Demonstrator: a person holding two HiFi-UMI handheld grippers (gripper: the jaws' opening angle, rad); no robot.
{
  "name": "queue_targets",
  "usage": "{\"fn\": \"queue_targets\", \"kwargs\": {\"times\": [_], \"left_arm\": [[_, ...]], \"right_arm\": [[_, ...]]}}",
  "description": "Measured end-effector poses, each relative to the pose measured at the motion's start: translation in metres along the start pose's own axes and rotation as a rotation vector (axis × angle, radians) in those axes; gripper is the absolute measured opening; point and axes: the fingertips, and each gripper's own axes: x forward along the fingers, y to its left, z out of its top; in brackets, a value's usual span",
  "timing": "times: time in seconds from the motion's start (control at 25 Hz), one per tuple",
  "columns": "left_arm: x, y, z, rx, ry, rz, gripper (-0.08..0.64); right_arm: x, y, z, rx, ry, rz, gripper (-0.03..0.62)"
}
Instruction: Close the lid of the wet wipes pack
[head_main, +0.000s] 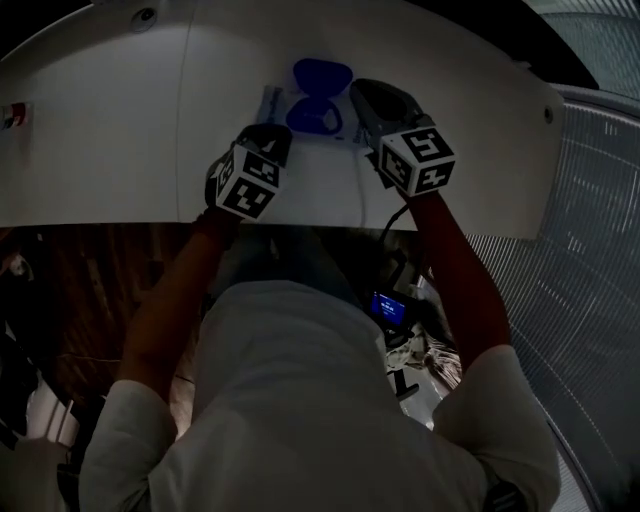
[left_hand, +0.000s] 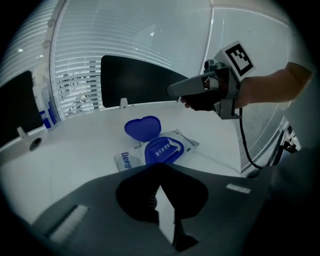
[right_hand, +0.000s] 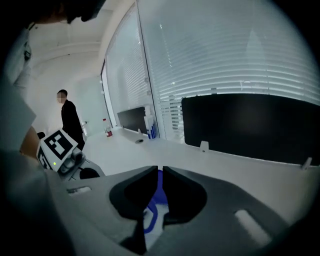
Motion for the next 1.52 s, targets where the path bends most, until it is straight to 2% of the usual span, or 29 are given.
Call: {"fn": "queue_targets", "kwargs": {"times": [0.4, 0.8, 1.04, 1.28, 1.44, 1.52], "left_arm": [[0.026, 0.003, -0.016, -0.009, 0.075, -0.002, 0.002], [0.032, 0.002, -0.025, -0.018, 0.107, -0.01, 0.002], [0.036, 0.006, -0.027, -0.027, 0.101, -0.009, 0.002], [0.037, 0.007, -0.029, -0.026, 0.105, -0.009, 0.002], [0.039, 0.007, -0.03, -0.024, 0.11, -0.005, 0.002], [0.04, 0.007, -0.031, -0.022, 0.113, -0.003, 0.002]], "right_arm": [[0.046, -0.042, -0.035, -0.011, 0.135, 0.051, 0.078], [0.07, -0.045, -0.053, 0.096, 0.201, 0.199, 0.121], [0.072, -0.038, -0.056, 0.181, 0.222, 0.307, 0.123], [0.047, -0.011, -0.04, 0.176, 0.22, 0.451, 0.123], [0.028, 0.011, -0.041, 0.139, 0.262, 0.552, 0.123], [0.021, 0.022, -0.045, 0.149, 0.287, 0.607, 0.123]]}}
